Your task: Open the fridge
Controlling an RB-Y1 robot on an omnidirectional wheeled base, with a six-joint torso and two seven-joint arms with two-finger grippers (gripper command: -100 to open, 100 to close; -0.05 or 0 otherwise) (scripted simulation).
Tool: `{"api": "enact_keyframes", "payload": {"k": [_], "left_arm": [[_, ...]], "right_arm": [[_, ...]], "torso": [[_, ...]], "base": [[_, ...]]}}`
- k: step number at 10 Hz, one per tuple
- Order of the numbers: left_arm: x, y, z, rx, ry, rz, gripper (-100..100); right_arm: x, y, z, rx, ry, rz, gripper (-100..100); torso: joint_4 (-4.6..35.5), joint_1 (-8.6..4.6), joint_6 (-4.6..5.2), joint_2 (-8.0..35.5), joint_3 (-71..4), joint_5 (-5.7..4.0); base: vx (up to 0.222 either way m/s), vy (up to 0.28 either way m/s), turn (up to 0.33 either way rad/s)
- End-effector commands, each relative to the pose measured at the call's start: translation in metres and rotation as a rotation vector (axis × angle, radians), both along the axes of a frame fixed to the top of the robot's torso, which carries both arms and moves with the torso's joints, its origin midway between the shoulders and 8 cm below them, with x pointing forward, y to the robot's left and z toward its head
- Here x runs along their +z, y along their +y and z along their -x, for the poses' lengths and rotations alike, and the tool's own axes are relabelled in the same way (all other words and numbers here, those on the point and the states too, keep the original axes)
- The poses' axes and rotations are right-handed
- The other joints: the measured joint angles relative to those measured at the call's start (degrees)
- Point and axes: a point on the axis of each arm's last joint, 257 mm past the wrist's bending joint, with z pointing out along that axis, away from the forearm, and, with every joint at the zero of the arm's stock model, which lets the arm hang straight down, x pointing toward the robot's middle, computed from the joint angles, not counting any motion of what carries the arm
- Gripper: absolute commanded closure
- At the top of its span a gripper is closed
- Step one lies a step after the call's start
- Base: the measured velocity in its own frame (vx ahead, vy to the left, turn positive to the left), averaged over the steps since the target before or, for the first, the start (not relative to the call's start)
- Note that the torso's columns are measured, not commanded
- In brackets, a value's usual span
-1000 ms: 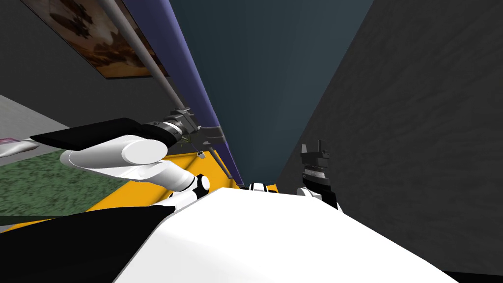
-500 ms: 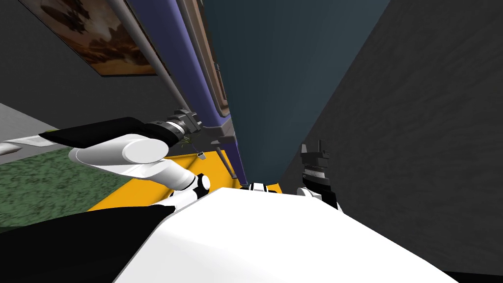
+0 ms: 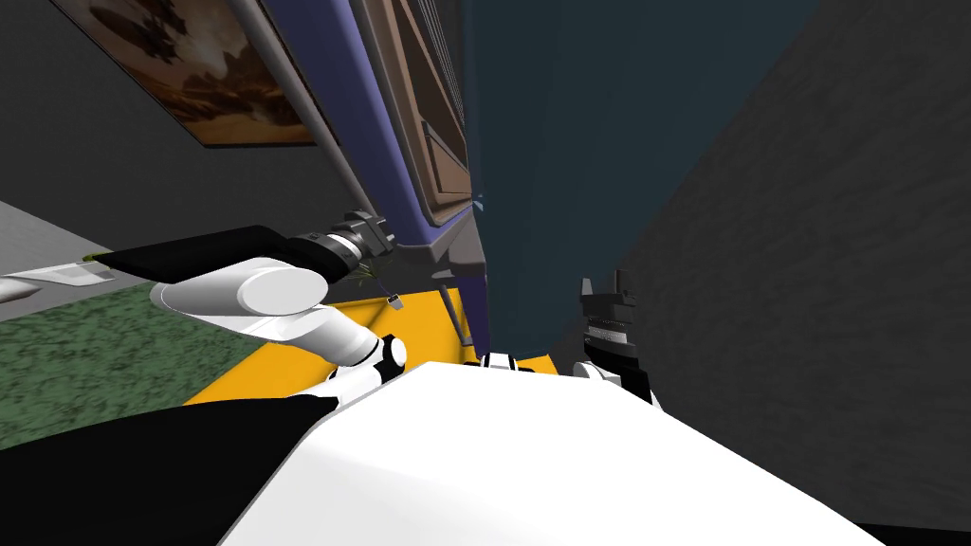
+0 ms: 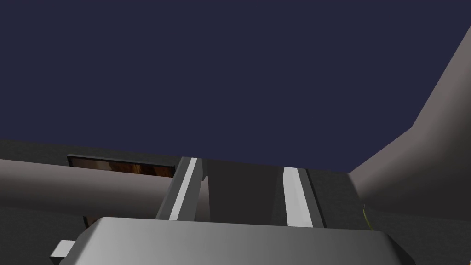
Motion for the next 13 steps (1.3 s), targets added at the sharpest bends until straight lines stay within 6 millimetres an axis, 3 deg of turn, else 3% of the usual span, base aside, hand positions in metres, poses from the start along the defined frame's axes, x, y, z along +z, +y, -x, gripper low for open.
{"api": "enact_keyframes", "payload": {"k": [1, 10, 13], "left_arm": [[0.005, -0.010, -0.004, -0.035, -0.012, -0.001, 100], [0.008, -0.050, -0.015, -0.179, -0.012, 0.001, 100], [0.007, -0.057, -0.016, -0.201, -0.008, 0.000, 100]], "right_arm": [[0.000, 0.000, 0.000, 0.000, 0.000, 0.000, 0], [0.000, -0.001, 0.000, -0.002, 0.001, 0.000, 0], [-0.001, -0.001, 0.000, -0.004, 0.001, 0.000, 0]], "torso": [[-0.04, -0.13, 0.14, -0.07, -0.07, -0.03], [0.05, -0.27, -0.13, 0.24, 0.18, -0.01], [0.07, -0.37, -0.32, 0.59, 0.54, 0.13]], "base": [[-0.002, 0.319, -0.031], [-0.010, 0.290, -0.050], [0.017, 0.174, -0.035]]}}
